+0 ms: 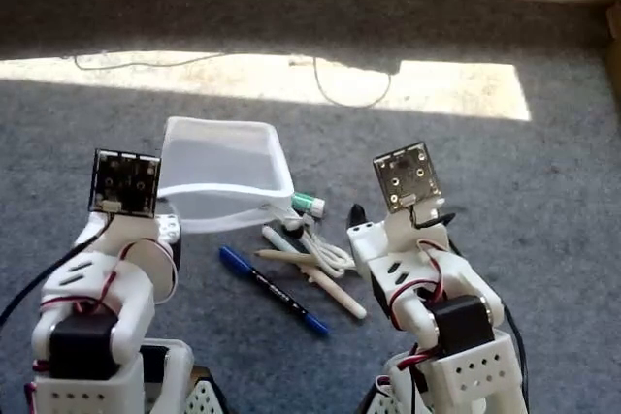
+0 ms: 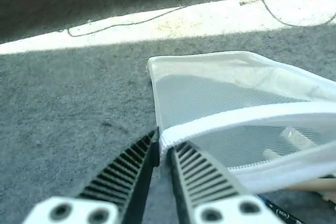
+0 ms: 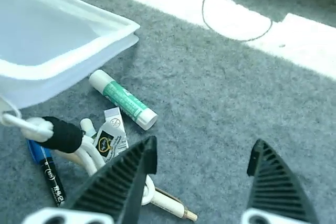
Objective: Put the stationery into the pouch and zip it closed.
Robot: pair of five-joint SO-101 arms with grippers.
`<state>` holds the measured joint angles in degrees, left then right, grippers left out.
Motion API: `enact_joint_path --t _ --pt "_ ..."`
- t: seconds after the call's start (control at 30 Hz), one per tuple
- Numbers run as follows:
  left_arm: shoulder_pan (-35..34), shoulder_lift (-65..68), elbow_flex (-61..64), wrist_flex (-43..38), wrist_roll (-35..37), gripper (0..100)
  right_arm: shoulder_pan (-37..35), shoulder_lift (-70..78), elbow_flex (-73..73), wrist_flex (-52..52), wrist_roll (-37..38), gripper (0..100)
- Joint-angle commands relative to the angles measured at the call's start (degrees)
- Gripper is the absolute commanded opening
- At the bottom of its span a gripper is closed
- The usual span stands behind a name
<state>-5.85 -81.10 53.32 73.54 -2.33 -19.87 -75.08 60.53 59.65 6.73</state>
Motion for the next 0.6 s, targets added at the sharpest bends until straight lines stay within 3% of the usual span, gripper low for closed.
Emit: enact_joint_path --t 0.0,0.57 --pt "-0.7 11.1 -11.8 0.7 2.4 1 0.7 -0.7 -0.4 -1.5 -0.4 26.6" --pt "-0.7 38.1 -43.4 7.6 13.5 1 0.6 -0.7 1.0 -1.5 -0.3 26.6"
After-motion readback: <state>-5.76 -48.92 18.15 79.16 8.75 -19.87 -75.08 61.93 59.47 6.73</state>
